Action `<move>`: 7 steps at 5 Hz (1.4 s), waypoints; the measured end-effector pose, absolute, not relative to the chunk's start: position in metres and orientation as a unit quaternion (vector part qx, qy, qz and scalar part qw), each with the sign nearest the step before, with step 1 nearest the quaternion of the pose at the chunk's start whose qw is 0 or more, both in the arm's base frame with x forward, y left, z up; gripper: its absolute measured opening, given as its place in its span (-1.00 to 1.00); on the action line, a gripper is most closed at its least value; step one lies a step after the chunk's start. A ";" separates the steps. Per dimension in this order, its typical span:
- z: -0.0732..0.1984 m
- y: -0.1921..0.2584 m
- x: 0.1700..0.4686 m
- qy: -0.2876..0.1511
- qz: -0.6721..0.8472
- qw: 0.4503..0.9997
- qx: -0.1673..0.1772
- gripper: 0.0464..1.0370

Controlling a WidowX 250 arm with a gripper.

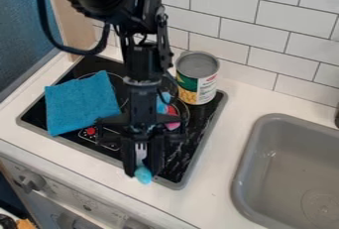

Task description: Put the blue spatula in the middle of the blue cloth and the burner

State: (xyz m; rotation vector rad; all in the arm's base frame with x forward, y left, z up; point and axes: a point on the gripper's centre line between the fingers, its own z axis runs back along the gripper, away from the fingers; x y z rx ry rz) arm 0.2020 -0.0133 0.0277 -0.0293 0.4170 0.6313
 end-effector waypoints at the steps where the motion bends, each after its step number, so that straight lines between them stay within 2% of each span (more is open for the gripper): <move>1: 0.027 -0.004 0.222 0.199 0.336 0.920 -0.024 -0.46; 5: 0.032 0.022 0.306 0.190 0.418 0.886 -0.062 -0.46; 6: 0.035 0.030 0.318 0.176 0.431 0.883 -0.065 -0.46; 7: 0.030 0.034 0.316 0.167 0.437 0.883 -0.050 -0.46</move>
